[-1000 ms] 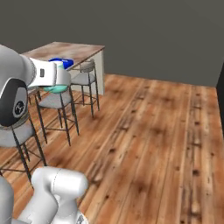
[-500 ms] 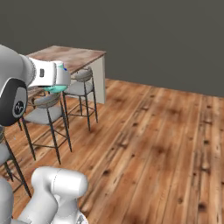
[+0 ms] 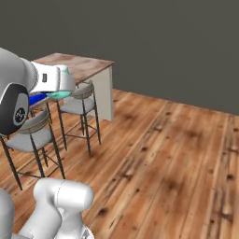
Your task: There is a tray on the dining counter. Grab the cup, mug, and pitcher and place them on the tray. The pitcher may be placed next to the tray if it cannot fit the tray.
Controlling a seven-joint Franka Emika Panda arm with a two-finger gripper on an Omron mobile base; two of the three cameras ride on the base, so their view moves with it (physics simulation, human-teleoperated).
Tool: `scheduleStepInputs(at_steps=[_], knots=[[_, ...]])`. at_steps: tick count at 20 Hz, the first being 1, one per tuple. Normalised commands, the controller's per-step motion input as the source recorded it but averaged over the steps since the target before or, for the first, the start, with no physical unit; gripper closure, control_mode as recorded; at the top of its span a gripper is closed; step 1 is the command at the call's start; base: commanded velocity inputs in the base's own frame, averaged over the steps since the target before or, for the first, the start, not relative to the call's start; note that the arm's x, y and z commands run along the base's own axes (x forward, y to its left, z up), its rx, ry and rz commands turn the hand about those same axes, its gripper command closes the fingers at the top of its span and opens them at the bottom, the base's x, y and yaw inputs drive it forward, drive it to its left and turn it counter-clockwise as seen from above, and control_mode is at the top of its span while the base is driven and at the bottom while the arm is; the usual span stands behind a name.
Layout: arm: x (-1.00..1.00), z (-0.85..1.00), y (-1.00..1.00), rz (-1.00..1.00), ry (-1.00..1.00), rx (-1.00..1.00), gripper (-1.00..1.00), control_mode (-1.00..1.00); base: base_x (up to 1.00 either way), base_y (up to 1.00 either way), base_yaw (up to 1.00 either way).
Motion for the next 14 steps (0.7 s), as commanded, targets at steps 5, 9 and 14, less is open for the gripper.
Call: scheduleStepInputs(at_steps=[5, 9, 14], knots=[[0.0, 0.0, 0.0, 0.0, 0.0, 0.0, 1.0, 1.0, 0.85, -0.49, 0.22], [0.0, 0.0, 0.0, 0.0, 0.0, 0.0, 1.0, 1.0, 0.74, -0.58, 0.28], [0.0, 0.0, 0.0, 0.0, 0.0, 0.0, 1.0, 1.0, 0.56, -0.47, 0.5]])
